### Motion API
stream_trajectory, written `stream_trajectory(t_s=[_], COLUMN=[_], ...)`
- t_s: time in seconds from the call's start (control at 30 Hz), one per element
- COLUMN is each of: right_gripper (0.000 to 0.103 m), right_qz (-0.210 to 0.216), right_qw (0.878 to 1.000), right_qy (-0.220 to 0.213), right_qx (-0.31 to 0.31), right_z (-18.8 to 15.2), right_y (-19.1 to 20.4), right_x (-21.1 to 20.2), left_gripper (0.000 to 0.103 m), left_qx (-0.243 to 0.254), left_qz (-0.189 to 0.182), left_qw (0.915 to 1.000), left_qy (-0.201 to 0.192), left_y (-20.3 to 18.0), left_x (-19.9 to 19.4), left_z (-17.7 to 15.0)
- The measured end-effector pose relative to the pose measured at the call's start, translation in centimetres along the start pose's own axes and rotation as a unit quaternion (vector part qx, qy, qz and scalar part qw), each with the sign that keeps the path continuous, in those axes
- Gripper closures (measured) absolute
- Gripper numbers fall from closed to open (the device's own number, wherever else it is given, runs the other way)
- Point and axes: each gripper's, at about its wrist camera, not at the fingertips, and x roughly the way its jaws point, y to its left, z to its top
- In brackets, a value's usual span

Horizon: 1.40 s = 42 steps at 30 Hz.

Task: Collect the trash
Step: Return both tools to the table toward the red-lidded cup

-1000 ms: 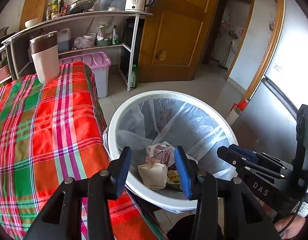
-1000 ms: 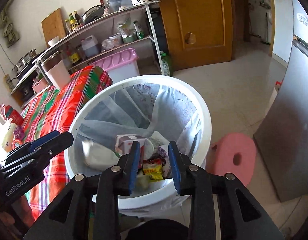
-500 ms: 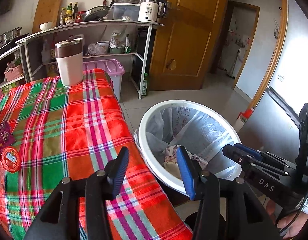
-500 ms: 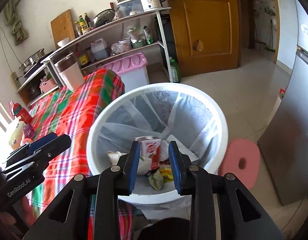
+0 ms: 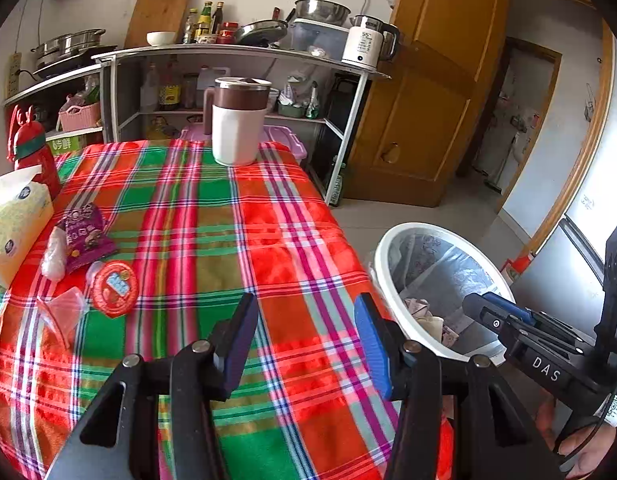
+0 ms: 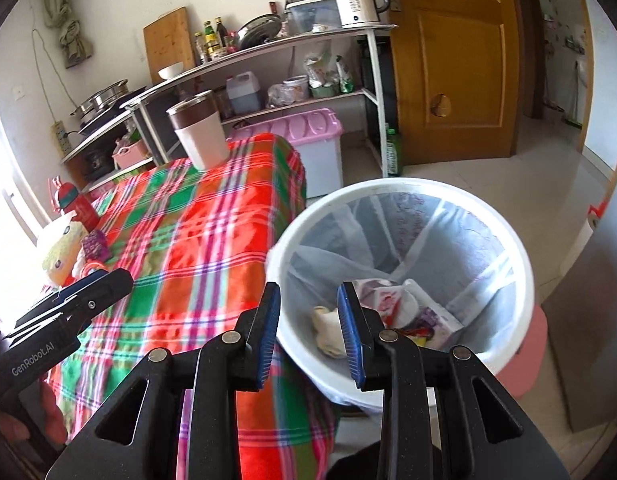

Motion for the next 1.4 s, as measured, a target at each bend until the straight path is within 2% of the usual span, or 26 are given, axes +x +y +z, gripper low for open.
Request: stream_trajectory(t_s=[0.33, 0.77, 1.13, 1.4], right_gripper=[0.068, 0.068, 0.067, 0.063], right_qz=[0.035, 0.068, 0.086, 0.09], right_qw=[0.999, 0.994, 0.989, 0.988], right_qy=[0.005, 0.02, 0.036, 0.042], right_qx=[-0.037, -0.081, -0.11, -0.12], right_z=[0.2, 0.1, -0.3, -0.2], right_y=[5.6, 11.9, 16.2, 18.0], right_x=[1.5, 3.8, 5.7, 6.7], left_gripper=[0.051, 0.05, 0.048, 0.039], left_qx=[-0.035, -0.077, -0.1, -0.115], left_qz=[0.052, 0.093, 0.113, 0.107], left_qw=[0.9978, 0.9922, 0.9881, 0.9876], left_qy=[-0.022, -0.031, -0.028, -0.006], left_y=[5.8, 12.5, 16.3, 18.1], left_x=[-2.8, -5.0, -5.7, -4.3], left_z=[-0.4, -1.1, -1.8, -2.3])
